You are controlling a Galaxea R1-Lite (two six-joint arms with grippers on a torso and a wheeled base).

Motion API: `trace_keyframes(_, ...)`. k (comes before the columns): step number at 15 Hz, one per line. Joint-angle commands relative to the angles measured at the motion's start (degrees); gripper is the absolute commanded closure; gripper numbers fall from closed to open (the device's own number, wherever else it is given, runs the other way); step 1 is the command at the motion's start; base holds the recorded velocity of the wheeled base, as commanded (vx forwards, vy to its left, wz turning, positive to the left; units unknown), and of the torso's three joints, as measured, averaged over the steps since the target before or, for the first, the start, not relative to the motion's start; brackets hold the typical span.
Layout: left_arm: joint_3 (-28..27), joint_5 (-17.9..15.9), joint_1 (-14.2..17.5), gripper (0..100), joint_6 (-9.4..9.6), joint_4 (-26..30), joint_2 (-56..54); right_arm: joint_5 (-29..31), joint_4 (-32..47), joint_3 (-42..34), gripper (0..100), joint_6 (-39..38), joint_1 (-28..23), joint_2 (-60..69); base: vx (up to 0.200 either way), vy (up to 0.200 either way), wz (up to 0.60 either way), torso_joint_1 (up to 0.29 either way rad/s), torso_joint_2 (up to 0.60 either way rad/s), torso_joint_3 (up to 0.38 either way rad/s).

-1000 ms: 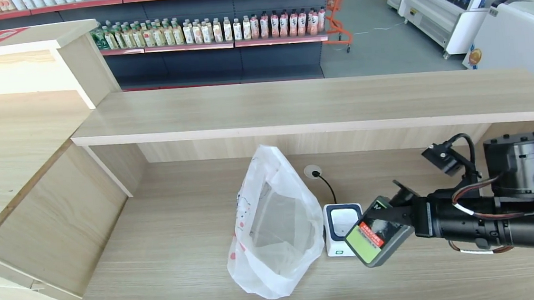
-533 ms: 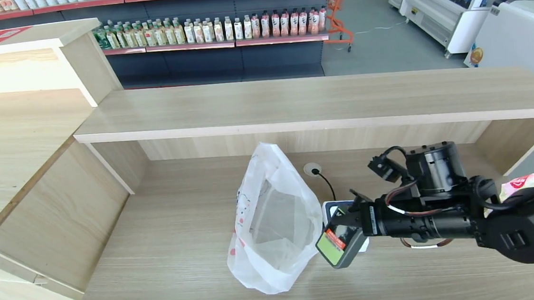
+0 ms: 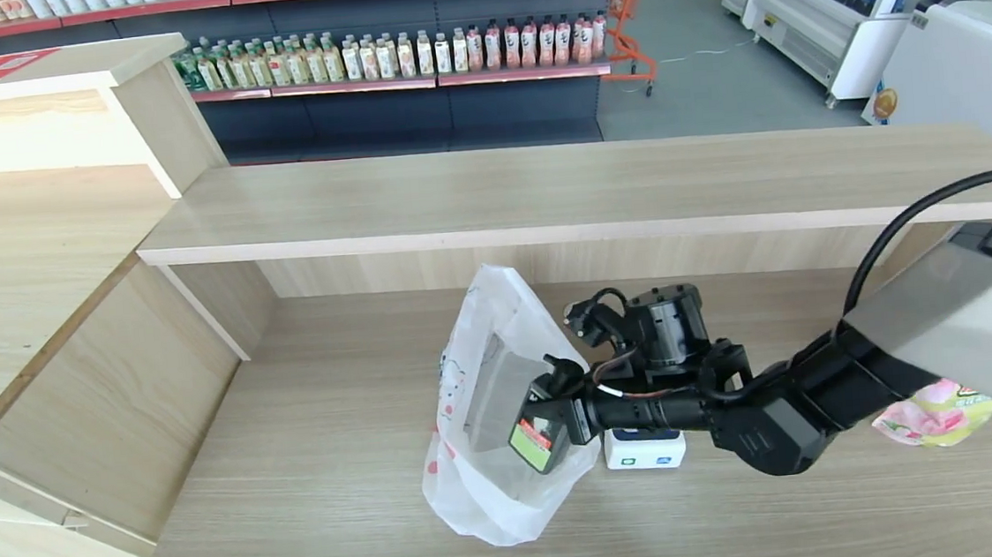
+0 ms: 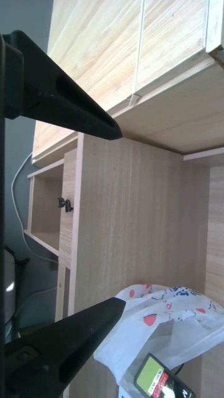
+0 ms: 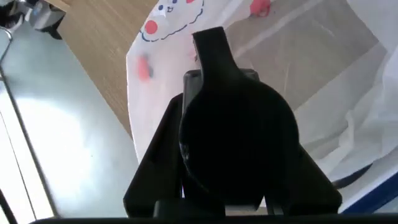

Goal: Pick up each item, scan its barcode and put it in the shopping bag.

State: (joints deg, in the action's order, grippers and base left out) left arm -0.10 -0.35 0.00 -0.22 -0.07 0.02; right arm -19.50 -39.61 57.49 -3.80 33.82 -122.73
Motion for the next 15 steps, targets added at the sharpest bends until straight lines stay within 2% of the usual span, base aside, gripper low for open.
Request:
trace_keyframes(1, 0.0, 0.0, 0.0, 0, -0.04, 0.0, 0.0, 0.0, -2.6, 1.8, 100, 5.0, 1.1, -6.7, 0.000, 0.000, 0.00, 0.000, 0.00, 0.000)
trace_keyframes(5, 0.0, 0.0, 0.0, 0, -0.04, 0.0, 0.0, 0.0, -10.0, 3.9, 100, 14.2, 2.2, -12.4, 0.000, 0.000, 0.00, 0.000, 0.00, 0.000)
trace_keyframes(7, 0.0, 0.0, 0.0, 0, -0.04, 0.0, 0.0, -0.1, -10.4, 5.0, 100, 18.5, 2.4, -13.2, 0.000, 0.000, 0.00, 0.000, 0.00, 0.000)
trace_keyframes(8, 0.0, 0.0, 0.0, 0, -0.04, 0.0, 0.0, -0.1, -10.4, 5.4, 0, 20.0, 2.4, -13.3, 0.000, 0.000, 0.00, 0.000, 0.00, 0.000)
trace_keyframes(12, 0.0, 0.0, 0.0, 0, -0.04, 0.0, 0.0, -0.4, -11.5, 5.3, 0, 17.0, 2.3, -12.4, 0.000, 0.000, 0.00, 0.000, 0.00, 0.000)
trace_keyframes(13, 0.0, 0.0, 0.0, 0, -0.04, 0.0, 0.0, -0.4, -11.5, 5.2, 0, 14.5, 2.3, -11.9, 0.000, 0.000, 0.00, 0.000, 0.00, 0.000)
trace_keyframes(15, 0.0, 0.0, 0.0, 0, -0.04, 0.0, 0.0, -0.4, -11.0, 4.8, 0, 2.8, 2.0, -9.7, 0.000, 0.000, 0.00, 0.000, 0.00, 0.000)
